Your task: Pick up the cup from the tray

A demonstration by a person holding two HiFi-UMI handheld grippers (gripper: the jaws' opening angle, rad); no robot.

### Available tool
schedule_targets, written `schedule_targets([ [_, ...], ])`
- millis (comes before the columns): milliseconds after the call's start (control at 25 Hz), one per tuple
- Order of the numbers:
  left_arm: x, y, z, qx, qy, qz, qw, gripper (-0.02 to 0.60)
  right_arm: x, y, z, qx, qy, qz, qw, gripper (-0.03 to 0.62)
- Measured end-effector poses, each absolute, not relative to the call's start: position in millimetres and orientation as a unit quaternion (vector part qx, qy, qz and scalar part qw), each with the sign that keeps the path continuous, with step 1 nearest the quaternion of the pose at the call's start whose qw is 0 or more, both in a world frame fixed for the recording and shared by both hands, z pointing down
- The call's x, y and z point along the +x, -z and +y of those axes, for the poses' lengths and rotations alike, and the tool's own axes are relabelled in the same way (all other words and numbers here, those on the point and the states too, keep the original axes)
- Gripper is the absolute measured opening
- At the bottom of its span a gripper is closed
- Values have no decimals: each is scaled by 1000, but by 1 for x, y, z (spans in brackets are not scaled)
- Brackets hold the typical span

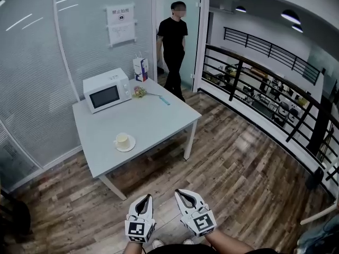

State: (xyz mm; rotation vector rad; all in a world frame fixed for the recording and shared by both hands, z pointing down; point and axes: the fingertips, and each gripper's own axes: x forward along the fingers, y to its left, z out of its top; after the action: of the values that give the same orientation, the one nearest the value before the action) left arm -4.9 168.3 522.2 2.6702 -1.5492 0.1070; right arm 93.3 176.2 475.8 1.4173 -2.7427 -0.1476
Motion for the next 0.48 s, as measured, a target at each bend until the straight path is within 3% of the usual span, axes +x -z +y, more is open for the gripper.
schedule_targets([
  [480,-60,-533,167,865,-31,-499,31,5,46,-473,180,459,38,-887,6,5],
])
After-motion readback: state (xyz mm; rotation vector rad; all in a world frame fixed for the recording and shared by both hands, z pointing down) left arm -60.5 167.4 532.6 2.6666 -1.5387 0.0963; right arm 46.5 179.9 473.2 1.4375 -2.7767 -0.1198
